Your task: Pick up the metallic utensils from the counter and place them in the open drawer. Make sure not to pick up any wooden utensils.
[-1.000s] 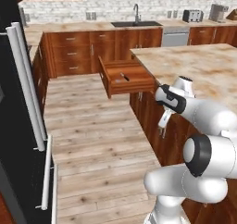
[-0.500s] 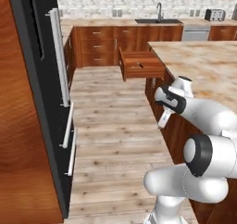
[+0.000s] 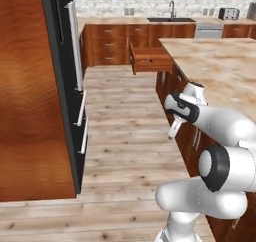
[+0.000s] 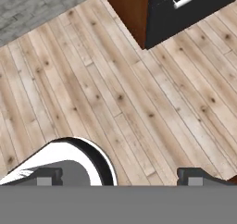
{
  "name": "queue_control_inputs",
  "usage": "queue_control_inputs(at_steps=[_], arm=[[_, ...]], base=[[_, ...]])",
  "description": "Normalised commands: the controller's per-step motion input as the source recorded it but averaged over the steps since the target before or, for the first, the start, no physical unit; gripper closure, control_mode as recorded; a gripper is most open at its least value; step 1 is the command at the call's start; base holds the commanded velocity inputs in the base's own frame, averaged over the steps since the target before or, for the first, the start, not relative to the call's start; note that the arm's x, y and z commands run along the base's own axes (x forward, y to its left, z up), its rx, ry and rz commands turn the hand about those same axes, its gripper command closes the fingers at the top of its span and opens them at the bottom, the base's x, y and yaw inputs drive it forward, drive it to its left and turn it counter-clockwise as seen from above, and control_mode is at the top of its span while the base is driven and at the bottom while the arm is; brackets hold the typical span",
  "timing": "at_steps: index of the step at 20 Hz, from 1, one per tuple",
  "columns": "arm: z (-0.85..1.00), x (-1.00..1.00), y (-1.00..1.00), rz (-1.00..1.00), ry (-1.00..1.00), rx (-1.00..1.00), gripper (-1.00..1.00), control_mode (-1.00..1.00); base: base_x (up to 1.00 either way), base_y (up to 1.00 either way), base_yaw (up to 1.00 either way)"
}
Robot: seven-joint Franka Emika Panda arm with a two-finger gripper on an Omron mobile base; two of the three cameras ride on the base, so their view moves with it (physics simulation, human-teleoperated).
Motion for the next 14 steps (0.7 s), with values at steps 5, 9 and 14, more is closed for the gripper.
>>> queue_control_inputs(at_steps=[5,9,14], arm=[[0.00,0.00,0.00,0.00,0.00,0.00,-1.00,1.00],[0.00,0.00,0.00,0.00,0.00,0.00,-1.00,1.00],[0.00,0.00,0.00,0.00,0.00,0.00,-1.00,1.00]], base=[[-1.00,0.04,-0.15],[-1.00,0.00,-0.47],[-1.00,0.00,-0.60]])
